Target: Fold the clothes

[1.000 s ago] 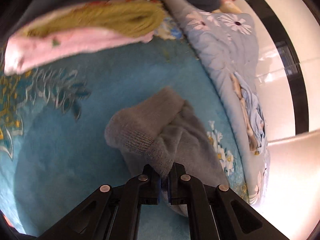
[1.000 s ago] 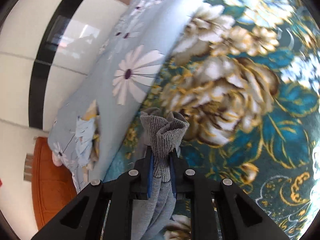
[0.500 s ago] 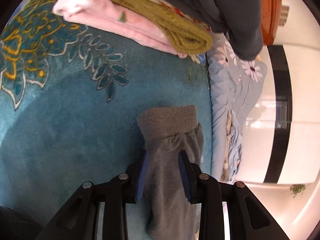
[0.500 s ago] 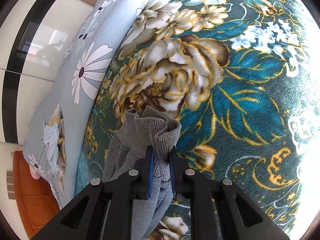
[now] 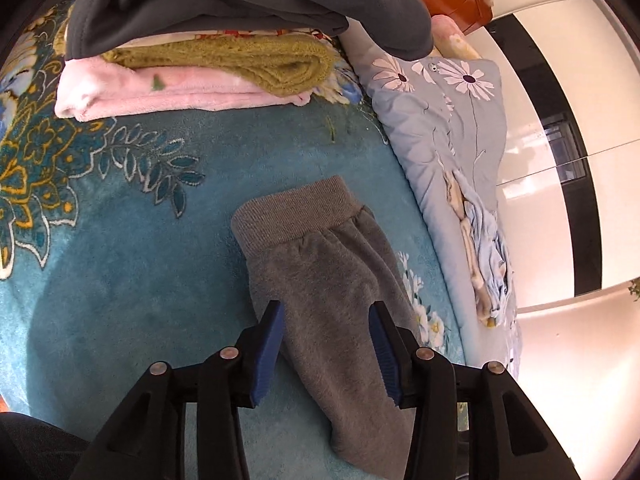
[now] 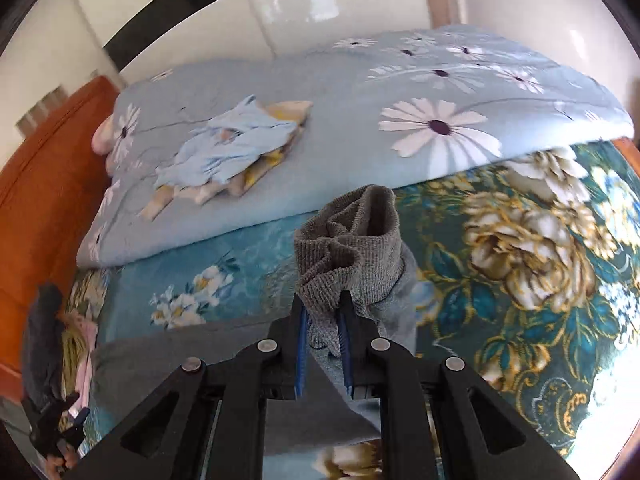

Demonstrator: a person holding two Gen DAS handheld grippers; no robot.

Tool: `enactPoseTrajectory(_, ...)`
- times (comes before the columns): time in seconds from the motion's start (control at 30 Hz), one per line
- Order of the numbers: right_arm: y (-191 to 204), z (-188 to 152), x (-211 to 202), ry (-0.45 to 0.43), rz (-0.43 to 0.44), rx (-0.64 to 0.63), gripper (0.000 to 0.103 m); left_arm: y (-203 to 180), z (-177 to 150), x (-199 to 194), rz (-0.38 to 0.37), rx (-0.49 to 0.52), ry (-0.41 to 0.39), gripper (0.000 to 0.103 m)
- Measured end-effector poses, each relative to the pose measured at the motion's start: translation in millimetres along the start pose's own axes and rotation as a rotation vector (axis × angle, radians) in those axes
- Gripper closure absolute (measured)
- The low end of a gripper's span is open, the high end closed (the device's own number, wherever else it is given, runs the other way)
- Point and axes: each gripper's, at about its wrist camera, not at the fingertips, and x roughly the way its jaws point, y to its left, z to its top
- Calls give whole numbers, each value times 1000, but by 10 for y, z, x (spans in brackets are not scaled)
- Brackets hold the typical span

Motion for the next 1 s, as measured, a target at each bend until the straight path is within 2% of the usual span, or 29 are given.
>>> enactPoseTrajectory(0.23, 1608, -655, 909, 120, 62, -327, 88, 197, -63, -130, -47, -114, -32, 55)
enactPoseTrajectory(0.4, 2233, -1196, 1243, 200, 77, -502, 88, 115, -80, -67, -28, -79, -23, 51)
enactPoseTrajectory(0.43, 2342, -1298, 1298, 214, 79, -537, 85, 95, -81, -38, -22, -69, -14, 51)
enactPoseTrajectory(0.5, 2425, -1418, 1377, 240, 90, -567, 84, 59, -83, 24, -6, -51, 6, 50)
enactPoseTrajectory(0.53, 2463, -1475, 1414, 254, 98, -580, 80, 46, -86, 51, -2, -44, 16, 50)
enactPoseTrajectory(0.63, 2446, -1541, 1433, 333, 258, -566, 64, 3, -97, 110, 2, -20, 37, 50)
enactPoseTrajectory(0.73, 2427, -1604, 1447, 408, 417, -550, 57, -66, -123, 131, 0, 15, 47, 49)
enactPoseTrajectory(0.77, 2401, -1597, 1397, 403, 443, -552, 56, -98, -138, 132, 1, 31, 49, 49)
enactPoseTrajectory(0.83, 2272, -1508, 1327, 386, 446, -509, 56, -191, -190, 141, -12, 70, 57, 48)
enactPoseTrajectory(0.9, 2007, -1327, 1301, 375, 441, -385, 56, -315, -296, 185, -39, 106, 76, 47)
enactPoseTrajectory(0.97, 1689, -1124, 1274, 338, 405, -268, 55, -471, -448, 319, -68, 138, 122, 46)
enactPoseTrajectory(1.0, 1544, -1039, 1260, 309, 355, -239, 51, -551, -525, 390, -83, 153, 146, 46)
